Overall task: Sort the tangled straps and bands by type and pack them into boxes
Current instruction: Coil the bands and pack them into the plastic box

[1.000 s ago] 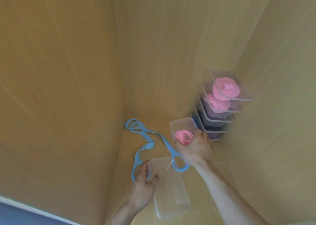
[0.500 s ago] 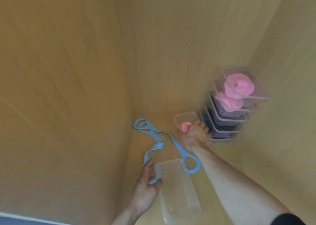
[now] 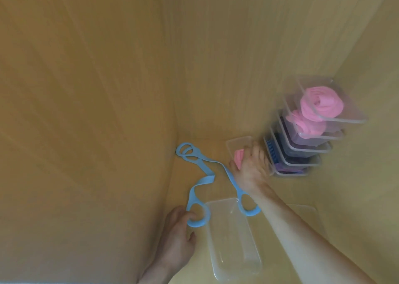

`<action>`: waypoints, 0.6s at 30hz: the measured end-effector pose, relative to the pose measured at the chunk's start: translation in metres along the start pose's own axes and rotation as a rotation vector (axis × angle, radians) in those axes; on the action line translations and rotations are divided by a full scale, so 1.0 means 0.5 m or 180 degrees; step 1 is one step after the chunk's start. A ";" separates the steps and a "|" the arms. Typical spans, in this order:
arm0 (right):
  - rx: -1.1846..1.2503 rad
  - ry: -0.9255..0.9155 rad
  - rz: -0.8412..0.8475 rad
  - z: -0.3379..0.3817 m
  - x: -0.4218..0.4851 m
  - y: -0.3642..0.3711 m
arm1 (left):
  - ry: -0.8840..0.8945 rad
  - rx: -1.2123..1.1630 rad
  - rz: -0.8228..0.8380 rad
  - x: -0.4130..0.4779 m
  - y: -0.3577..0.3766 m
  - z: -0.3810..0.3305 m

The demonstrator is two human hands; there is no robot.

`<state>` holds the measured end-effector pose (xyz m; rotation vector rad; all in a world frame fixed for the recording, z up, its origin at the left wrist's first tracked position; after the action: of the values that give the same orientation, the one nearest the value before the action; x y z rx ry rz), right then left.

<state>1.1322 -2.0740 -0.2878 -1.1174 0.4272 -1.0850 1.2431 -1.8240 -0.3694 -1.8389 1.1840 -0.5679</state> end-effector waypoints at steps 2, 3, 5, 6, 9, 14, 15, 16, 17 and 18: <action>0.0559 -0.0777 0.0068 0.019 -0.064 -0.017 | 0.0073 0.0239 0.0023 0.001 0.010 0.004; 0.0730 -0.0923 0.0293 0.012 -0.100 -0.010 | 0.0077 0.0340 0.0012 0.002 0.013 0.006; 0.0838 -0.0756 0.0833 -0.027 -0.158 0.018 | 0.0084 0.0468 -0.0128 0.008 0.011 0.005; 0.0824 -0.0591 0.1034 -0.052 -0.178 0.033 | 0.0077 0.0505 -0.0220 0.012 0.009 0.006; 0.0749 -0.0420 0.1471 -0.101 -0.211 0.067 | 0.0006 0.0594 -0.0329 0.025 0.006 0.007; 0.0356 -0.0502 0.1534 -0.113 -0.202 0.070 | -0.0170 0.0410 -0.0493 0.036 -0.003 0.009; 0.0315 -0.0487 0.1478 -0.112 -0.196 0.067 | -0.0239 0.0205 -0.0588 0.038 -0.012 0.007; 0.0378 -0.0413 0.1378 -0.113 -0.189 0.059 | -0.0338 -0.0012 -0.0656 0.040 -0.022 0.005; 0.0526 -0.0274 0.1247 -0.114 -0.180 0.047 | -0.0507 -0.0204 -0.0647 0.044 -0.032 0.006; 0.0727 -0.0089 0.1132 -0.114 -0.170 0.033 | -0.0707 -0.0370 -0.0584 0.048 -0.037 0.009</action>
<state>1.0587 -2.0292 -0.3454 -0.8161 0.4481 -0.7818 1.2665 -1.8399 -0.3581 -2.0647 0.9234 -0.3894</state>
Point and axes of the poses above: each hand's wrist, its own x-axis towards the middle knuckle, its own y-axis out of the palm, z = x × y, the point moved 8 cm from there along x, towards the middle knuckle, and after that the axes turned 10 degrees about x, right-handed, at the moved point
